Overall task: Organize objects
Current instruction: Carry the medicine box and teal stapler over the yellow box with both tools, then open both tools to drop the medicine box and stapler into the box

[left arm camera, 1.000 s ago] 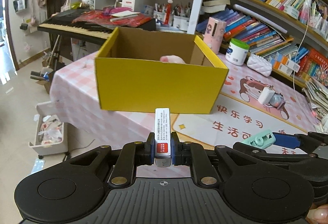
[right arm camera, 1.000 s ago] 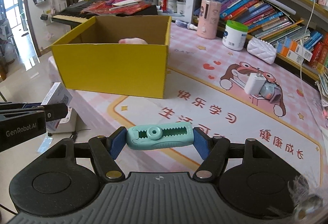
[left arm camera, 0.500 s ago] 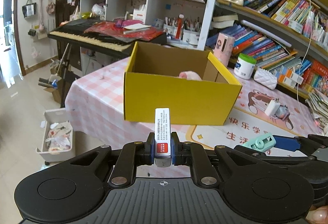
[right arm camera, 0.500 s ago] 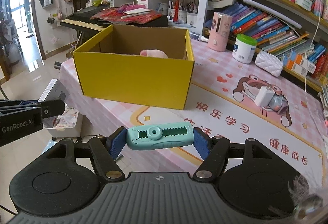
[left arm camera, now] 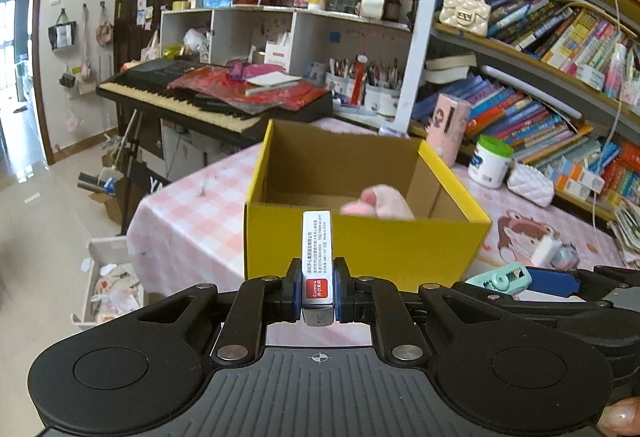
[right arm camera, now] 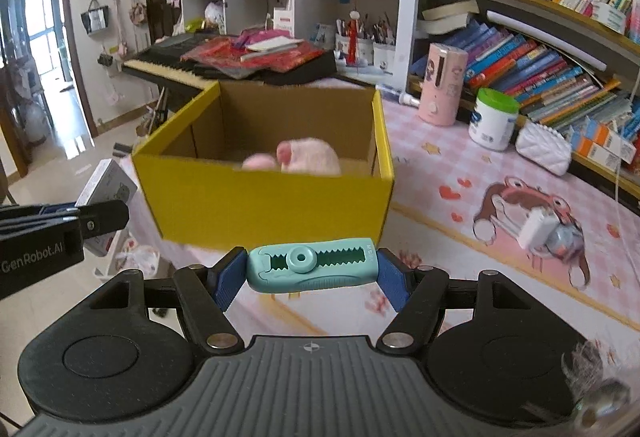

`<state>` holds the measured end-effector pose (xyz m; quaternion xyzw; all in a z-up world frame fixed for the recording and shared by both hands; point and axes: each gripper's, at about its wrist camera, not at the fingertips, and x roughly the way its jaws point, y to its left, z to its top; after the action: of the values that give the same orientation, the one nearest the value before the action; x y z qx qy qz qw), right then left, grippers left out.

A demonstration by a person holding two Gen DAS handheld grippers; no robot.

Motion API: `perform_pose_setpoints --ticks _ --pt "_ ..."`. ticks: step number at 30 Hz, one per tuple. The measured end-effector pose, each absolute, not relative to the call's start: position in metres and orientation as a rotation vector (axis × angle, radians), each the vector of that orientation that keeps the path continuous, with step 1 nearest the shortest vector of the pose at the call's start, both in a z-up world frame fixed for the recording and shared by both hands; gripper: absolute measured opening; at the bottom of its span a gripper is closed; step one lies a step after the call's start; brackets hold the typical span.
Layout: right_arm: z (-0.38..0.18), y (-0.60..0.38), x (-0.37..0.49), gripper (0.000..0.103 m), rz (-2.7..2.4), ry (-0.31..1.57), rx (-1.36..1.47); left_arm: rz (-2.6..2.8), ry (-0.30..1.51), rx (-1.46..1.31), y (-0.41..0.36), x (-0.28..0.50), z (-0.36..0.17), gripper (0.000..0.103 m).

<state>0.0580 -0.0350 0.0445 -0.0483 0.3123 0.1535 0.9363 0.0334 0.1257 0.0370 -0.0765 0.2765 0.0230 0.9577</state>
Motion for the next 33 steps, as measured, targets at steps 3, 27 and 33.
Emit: perform_pose_setpoints --ticks 3,27,33 --pt "0.051 -0.034 0.077 0.067 0.332 0.623 -0.082 0.06 0.545 -0.144 0.124 0.048 0.041 0.013" --pt "0.036 -0.014 0.206 0.067 0.513 0.653 -0.187 0.161 0.633 -0.104 0.114 0.151 0.023 0.013" --pt "0.023 -0.011 0.217 0.067 0.554 0.708 -0.21 0.172 0.671 -0.108 0.113 0.162 0.015 0.013"
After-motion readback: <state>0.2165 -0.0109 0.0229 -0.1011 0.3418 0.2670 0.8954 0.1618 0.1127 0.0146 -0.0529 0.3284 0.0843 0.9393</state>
